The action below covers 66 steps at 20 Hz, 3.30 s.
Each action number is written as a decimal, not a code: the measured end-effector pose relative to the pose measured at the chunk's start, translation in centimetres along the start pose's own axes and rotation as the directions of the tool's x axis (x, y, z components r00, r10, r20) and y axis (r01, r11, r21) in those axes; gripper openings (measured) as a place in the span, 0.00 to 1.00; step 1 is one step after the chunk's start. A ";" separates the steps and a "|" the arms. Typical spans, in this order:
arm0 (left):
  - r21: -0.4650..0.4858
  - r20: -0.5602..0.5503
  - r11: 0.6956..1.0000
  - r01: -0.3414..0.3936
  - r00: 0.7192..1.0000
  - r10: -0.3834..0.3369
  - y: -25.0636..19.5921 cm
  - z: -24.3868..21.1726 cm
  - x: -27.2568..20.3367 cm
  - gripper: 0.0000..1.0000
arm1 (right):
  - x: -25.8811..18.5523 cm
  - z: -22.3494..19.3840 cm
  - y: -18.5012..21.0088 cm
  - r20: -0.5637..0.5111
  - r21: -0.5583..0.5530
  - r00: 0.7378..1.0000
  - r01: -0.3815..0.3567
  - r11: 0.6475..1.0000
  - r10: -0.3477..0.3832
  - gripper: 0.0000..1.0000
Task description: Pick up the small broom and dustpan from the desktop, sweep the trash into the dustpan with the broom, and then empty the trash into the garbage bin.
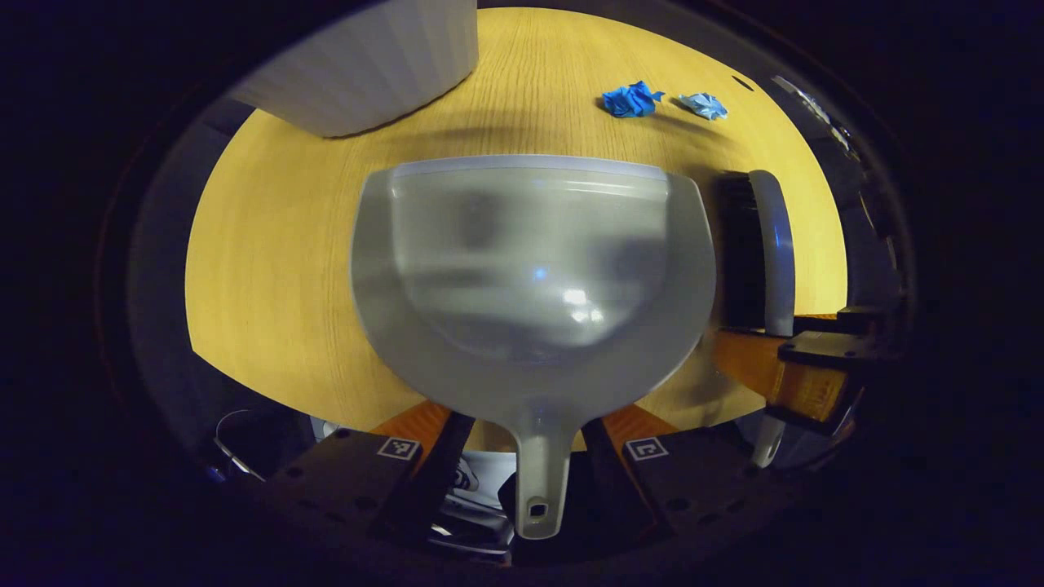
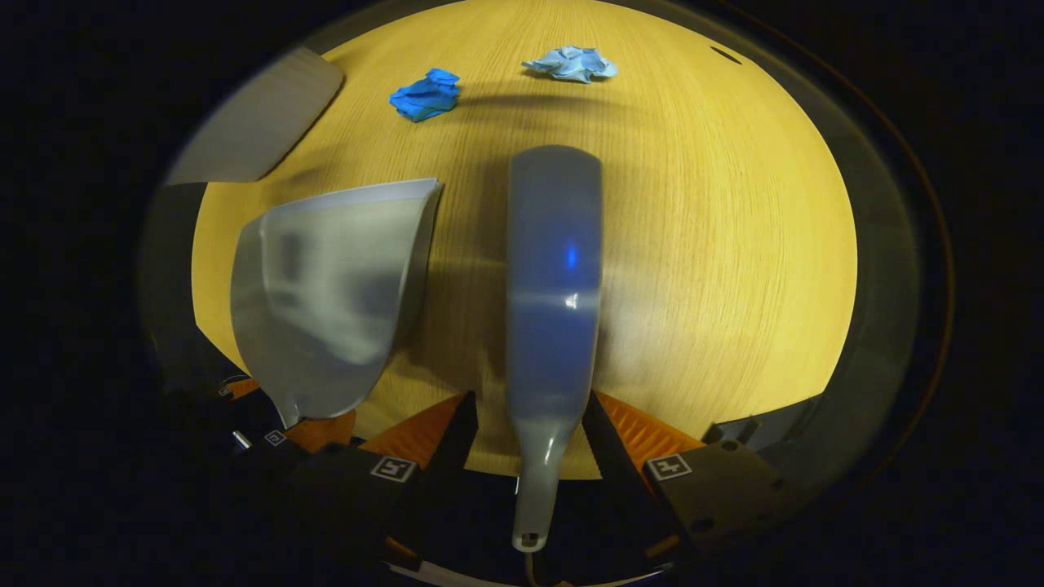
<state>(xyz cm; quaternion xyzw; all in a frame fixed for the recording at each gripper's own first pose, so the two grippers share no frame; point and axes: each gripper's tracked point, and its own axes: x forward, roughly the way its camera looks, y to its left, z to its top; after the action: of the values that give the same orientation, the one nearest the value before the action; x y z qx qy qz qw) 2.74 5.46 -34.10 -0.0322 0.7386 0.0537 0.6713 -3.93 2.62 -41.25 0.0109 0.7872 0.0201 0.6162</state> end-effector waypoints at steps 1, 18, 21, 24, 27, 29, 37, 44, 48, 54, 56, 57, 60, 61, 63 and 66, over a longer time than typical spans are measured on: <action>0.009 0.002 1.000 -0.004 1.000 0.004 0.0 0.1 0.2 0.63 | 0.1 0.0 -0.3 0.003 0.002 1.000 0.011 1.000 -0.011 0.72; 0.179 0.065 0.984 -0.007 0.998 -0.004 1.7 2.4 -0.9 0.28 | -3.7 3.2 -4.1 0.108 0.000 0.991 -0.074 0.997 0.073 0.17; 0.176 0.087 0.984 0.004 0.996 -0.020 1.5 3.1 -1.7 0.28 | -5.3 5.9 -6.1 0.167 -0.023 0.985 -0.049 0.999 0.052 0.17; 0.184 0.092 0.983 0.003 0.996 -0.021 1.5 3.4 -2.0 0.28 | -5.7 7.6 -7.9 0.192 -0.023 0.981 -0.016 1.000 0.020 0.17; 0.183 0.100 0.983 0.019 0.994 -0.038 1.3 3.3 -2.1 0.27 | -5.8 8.4 -8.6 0.196 -0.017 0.980 -0.016 1.000 0.019 0.17; 0.191 0.101 0.981 0.026 0.994 -0.046 1.5 3.0 -2.4 0.27 | -5.9 8.7 -8.9 0.202 -0.018 0.979 -0.017 1.000 0.020 0.16; 0.211 0.158 0.977 0.008 0.987 -0.042 1.5 3.4 -3.5 0.24 | -6.3 9.6 -9.6 0.213 -0.026 0.976 -0.039 0.999 0.044 0.16; 0.319 0.161 0.947 -0.047 0.987 -0.006 1.0 6.4 -2.7 0.24 | -6.9 17.7 -14.9 0.275 -0.088 0.959 0.099 0.991 -0.071 0.16; 0.393 0.160 0.913 -0.106 0.986 0.045 2.4 7.4 -2.6 0.24 | -4.7 20.5 -15.4 0.270 -0.215 0.954 0.189 0.958 -0.128 0.16; 0.472 0.113 0.874 -0.116 0.991 0.070 4.2 7.3 -2.2 0.24 | -2.1 21.3 -11.9 0.199 -0.381 0.975 0.172 0.909 -0.101 0.16; 0.489 0.108 0.865 -0.111 0.992 0.066 4.3 7.5 -2.4 0.25 | -2.0 21.6 -10.5 0.199 -0.441 0.975 0.183 0.879 -0.102 0.16; 0.505 0.113 0.857 -0.107 0.992 0.057 4.1 7.7 -2.3 0.26 | -2.0 21.4 -9.9 0.189 -0.481 0.977 0.183 0.857 -0.102 0.16; 0.550 0.124 0.827 -0.117 0.991 0.057 3.8 8.3 -1.8 0.24 | -1.6 20.5 -6.9 0.152 -0.571 0.986 0.140 0.809 -0.064 0.16; 0.562 0.122 0.819 -0.115 0.991 0.055 3.7 8.2 -1.7 0.24 | -1.4 19.8 -5.9 0.136 -0.614 0.990 0.117 0.781 -0.042 0.16; 0.592 0.123 0.797 -0.119 0.991 0.057 3.2 8.1 -1.4 0.24 | -1.3 18.3 -3.8 0.073 -0.682 0.997 0.044 0.730 0.007 0.16; 0.633 0.127 0.763 -0.132 0.990 0.066 3.7 7.3 -1.3 0.24 | -1.1 16.9 -2.5 -0.001 -0.768 0.999 -0.028 0.640 0.042 0.16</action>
<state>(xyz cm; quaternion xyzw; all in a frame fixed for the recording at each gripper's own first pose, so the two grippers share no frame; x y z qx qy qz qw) 9.66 10.01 -33.40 0.2396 0.6799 -0.1640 0.6733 12.73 0.38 -44.35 -0.2359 0.6991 0.3636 0.5687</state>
